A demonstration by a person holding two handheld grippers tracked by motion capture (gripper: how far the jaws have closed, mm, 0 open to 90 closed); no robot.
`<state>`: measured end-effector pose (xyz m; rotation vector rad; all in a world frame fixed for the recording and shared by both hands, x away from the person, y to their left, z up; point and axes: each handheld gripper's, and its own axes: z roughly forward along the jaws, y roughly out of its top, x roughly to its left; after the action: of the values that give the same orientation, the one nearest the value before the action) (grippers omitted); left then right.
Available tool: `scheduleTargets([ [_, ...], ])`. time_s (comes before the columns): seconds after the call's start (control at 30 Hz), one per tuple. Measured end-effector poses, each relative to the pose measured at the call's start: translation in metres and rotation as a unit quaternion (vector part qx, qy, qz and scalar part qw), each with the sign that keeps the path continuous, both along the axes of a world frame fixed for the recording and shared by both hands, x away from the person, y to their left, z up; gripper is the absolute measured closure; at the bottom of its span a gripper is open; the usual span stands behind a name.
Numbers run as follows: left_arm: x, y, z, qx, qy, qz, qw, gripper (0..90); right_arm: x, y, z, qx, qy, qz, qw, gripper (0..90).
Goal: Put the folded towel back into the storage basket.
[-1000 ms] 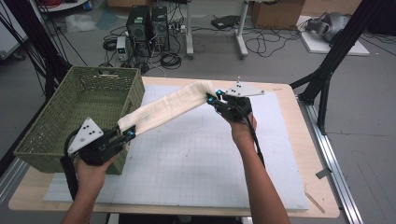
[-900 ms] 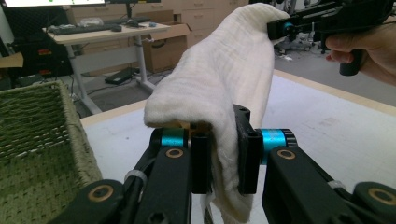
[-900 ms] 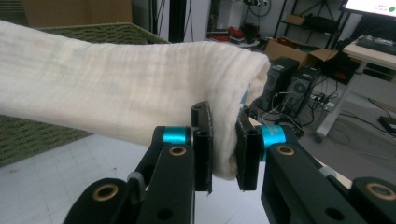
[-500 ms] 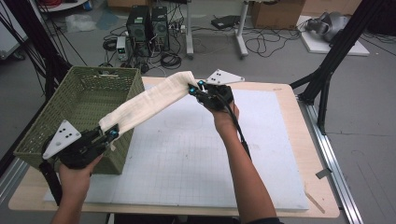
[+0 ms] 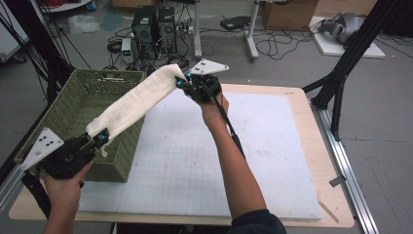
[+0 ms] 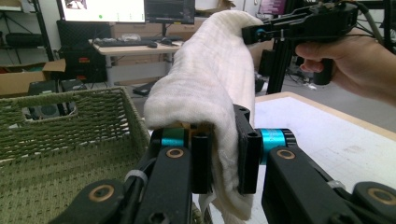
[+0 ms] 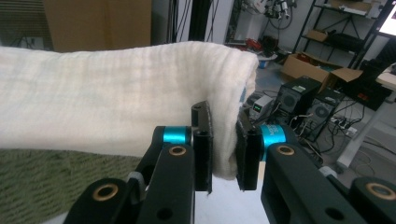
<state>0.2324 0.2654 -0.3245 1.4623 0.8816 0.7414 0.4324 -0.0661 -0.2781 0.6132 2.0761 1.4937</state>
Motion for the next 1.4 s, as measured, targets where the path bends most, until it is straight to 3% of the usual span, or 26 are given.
scheduleTargets([
  [0.37, -0.007, 0.012, -0.001, -0.004, 0.001, 0.016, 0.9999, 79.8, 0.008, 0.026, 0.003, -0.008, -0.003, 0.008, 0.9999, 80.2],
  [0.5, -0.009, 0.015, -0.001, 0.007, 0.0, 0.025, 0.9997, 79.8, 0.014, 0.041, 0.005, -0.008, 0.002, 0.014, 0.9999, 80.1],
  [1.1, -0.019, 0.039, -0.006, -0.007, 0.006, 0.059, 0.9982, 79.9, 0.036, 0.111, 0.014, -0.02, 0.001, 0.035, 0.9992, 80.1],
  [1.27, -0.021, 0.041, -0.008, 0.007, 0.01, 0.069, 0.9976, 79.9, 0.041, 0.123, 0.01, -0.022, 0.009, 0.034, 0.9991, 80.1],
  [1.4, -0.021, 0.043, -0.01, 0.005, 0.011, 0.072, 0.9974, 79.9, 0.042, 0.131, 0.009, -0.021, 0.008, 0.035, 0.9991, 80.1],
])
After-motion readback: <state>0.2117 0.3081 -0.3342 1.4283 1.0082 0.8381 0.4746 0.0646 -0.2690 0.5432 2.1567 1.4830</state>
